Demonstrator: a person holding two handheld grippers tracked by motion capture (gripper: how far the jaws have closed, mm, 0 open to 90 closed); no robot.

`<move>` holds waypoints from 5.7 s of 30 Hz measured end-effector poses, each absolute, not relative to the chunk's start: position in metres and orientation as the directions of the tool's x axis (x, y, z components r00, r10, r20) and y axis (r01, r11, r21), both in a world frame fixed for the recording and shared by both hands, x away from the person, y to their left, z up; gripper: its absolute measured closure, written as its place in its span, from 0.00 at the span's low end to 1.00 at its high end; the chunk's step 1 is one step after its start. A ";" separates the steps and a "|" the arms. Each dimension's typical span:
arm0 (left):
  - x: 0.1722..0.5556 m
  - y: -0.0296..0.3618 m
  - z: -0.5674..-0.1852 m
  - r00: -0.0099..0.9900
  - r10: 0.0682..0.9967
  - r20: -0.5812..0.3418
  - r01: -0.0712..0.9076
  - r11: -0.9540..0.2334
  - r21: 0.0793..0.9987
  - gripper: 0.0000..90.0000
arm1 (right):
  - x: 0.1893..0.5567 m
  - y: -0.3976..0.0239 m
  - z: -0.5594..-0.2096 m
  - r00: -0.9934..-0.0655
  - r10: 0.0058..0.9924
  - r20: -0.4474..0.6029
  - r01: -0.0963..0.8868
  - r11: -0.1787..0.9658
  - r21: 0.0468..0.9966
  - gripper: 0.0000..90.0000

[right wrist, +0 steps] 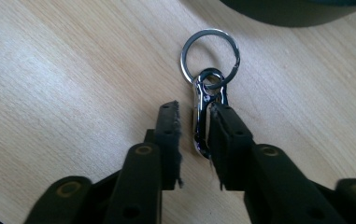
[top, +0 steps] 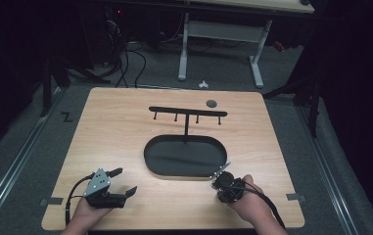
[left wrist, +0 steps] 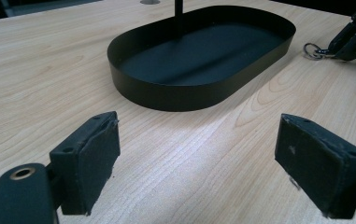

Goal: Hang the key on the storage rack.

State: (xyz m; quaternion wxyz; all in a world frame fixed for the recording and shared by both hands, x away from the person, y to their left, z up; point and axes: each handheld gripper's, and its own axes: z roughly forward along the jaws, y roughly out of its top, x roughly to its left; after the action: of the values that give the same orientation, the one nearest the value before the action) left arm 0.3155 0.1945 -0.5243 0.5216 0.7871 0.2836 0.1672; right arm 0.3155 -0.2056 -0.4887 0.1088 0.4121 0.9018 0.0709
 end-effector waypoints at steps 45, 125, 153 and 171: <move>0.316 0.194 -0.525 0.793 0.607 -0.045 0.282 -0.300 0.911 0.16 | 0.322 -0.219 -0.490 -0.537 0.844 -0.012 0.823 0.526 0.214 0.76; 0.316 0.193 -0.526 0.803 0.595 -0.037 0.278 -0.319 0.906 0.17 | 0.371 -0.214 -0.341 -0.501 0.855 -0.137 0.780 0.514 0.355 0.76; 0.315 0.194 -0.526 0.803 0.595 -0.038 0.279 -0.318 0.906 0.17 | 0.408 -0.197 -0.299 -0.481 0.858 -0.179 0.759 0.510 0.405 0.76; 0.314 0.193 -0.526 0.804 0.594 -0.035 0.278 -0.322 0.905 0.17 | 0.418 -0.186 -0.306 -0.491 0.851 -0.185 0.755 0.522 0.397 0.76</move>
State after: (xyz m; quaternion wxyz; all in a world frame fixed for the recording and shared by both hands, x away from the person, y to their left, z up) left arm 0.3141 0.1933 -0.5258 0.5142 0.7985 0.2728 0.1536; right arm 0.4181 -0.1858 -0.3061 0.1815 0.4709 0.8531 0.1323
